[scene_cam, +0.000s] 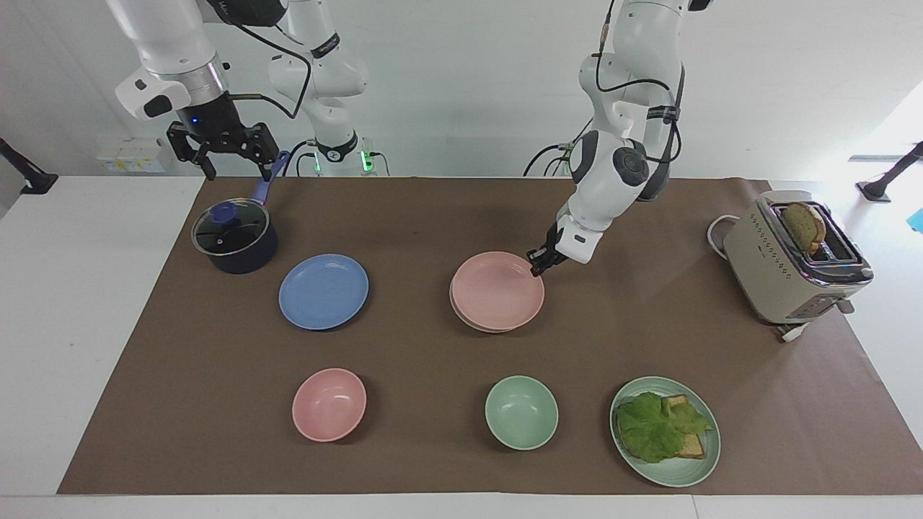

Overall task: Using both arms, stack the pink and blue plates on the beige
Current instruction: 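Carry the pink plate with the left gripper onto the beige plate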

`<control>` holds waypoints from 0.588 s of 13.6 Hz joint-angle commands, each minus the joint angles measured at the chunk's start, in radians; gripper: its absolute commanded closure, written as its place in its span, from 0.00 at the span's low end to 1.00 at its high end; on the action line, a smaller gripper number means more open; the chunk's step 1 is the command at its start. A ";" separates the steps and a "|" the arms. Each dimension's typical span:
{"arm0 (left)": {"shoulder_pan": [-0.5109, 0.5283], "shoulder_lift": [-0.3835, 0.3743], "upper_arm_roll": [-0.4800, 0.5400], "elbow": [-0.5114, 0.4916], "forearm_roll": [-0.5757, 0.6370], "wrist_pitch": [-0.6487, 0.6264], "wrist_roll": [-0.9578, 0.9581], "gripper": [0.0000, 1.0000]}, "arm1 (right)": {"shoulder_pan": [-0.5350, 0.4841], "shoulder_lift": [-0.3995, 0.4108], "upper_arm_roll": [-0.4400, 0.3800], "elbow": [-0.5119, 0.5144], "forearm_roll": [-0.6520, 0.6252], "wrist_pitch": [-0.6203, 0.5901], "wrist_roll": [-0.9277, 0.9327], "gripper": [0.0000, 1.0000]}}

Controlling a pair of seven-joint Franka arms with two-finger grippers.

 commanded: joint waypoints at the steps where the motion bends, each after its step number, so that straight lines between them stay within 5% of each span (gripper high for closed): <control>1: -0.020 -0.011 0.017 -0.009 -0.009 0.018 0.045 0.00 | -0.009 0.004 -0.001 -0.011 0.009 0.044 -0.031 0.00; 5: -0.017 -0.012 0.022 0.009 0.001 0.000 0.042 0.00 | -0.007 0.016 0.000 -0.101 0.011 0.173 -0.026 0.00; 8: 0.076 -0.055 0.031 0.124 0.099 -0.200 0.045 0.00 | -0.007 0.061 0.000 -0.118 0.032 0.230 -0.028 0.00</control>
